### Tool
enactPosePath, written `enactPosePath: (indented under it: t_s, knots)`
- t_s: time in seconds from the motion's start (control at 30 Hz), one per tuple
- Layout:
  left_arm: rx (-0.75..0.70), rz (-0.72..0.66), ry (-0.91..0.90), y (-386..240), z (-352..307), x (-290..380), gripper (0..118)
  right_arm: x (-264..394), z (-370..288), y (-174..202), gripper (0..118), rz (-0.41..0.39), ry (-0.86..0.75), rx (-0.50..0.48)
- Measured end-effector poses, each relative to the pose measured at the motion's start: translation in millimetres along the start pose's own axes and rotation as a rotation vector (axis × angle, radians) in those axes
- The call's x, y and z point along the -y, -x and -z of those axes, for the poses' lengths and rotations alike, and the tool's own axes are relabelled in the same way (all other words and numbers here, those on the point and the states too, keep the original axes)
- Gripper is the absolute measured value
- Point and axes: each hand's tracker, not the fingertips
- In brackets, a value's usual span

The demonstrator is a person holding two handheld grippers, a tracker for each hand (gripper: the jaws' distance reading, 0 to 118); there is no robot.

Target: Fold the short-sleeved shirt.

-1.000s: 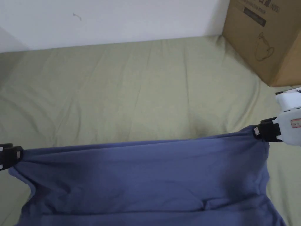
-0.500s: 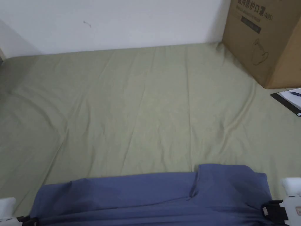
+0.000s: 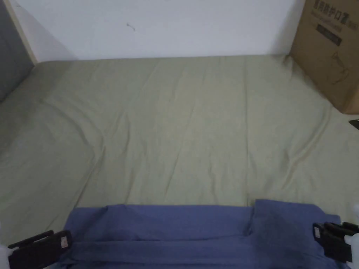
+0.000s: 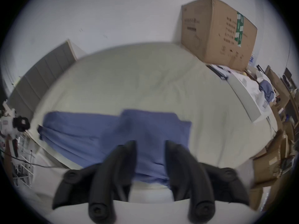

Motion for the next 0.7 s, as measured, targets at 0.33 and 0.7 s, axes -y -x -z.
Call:
enactPosePath:
  t_s: [0.33, 0.7]
  knots:
    - [0.056, -0.153, 0.0, 27, -6, 37, 0, 3, 20, 111, 0, -0.154, -0.084, -0.171]
    - [0.284, -0.376, 0.118, 97, 57, 10, 115, 0, 48, 160, 0, -0.202, 0.022, -0.28]
